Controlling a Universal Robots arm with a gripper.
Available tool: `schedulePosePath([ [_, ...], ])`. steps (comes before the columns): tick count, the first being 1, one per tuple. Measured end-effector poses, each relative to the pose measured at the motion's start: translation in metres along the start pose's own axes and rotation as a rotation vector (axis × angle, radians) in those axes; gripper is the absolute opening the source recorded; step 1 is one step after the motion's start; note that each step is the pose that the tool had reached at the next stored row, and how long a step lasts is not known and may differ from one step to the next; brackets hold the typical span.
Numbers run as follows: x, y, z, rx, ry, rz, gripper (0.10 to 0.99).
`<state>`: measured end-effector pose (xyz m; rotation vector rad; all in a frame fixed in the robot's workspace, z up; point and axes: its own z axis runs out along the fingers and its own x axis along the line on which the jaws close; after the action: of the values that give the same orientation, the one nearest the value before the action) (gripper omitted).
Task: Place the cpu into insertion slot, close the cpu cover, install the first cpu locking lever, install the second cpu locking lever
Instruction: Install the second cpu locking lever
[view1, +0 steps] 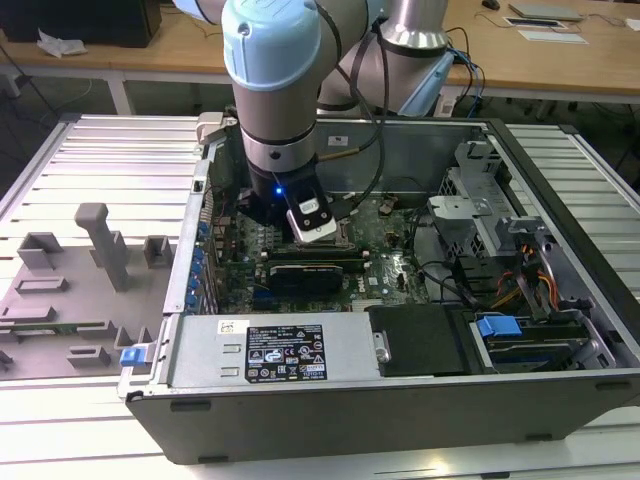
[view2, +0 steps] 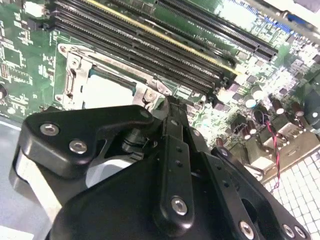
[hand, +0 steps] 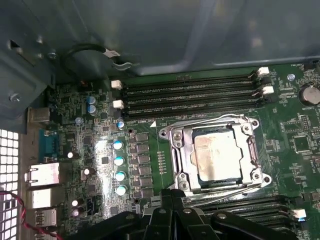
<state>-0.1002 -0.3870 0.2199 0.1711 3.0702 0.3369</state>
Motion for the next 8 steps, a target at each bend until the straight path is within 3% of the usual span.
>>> schedulePosePath([
  [6,-0.0039,-0.0079,-0.0007,0.000,0.0004,0.000,0.106],
  [8,-0.0047,-0.0087,0.0023,0.000,0.0003,0.000,0.106],
])
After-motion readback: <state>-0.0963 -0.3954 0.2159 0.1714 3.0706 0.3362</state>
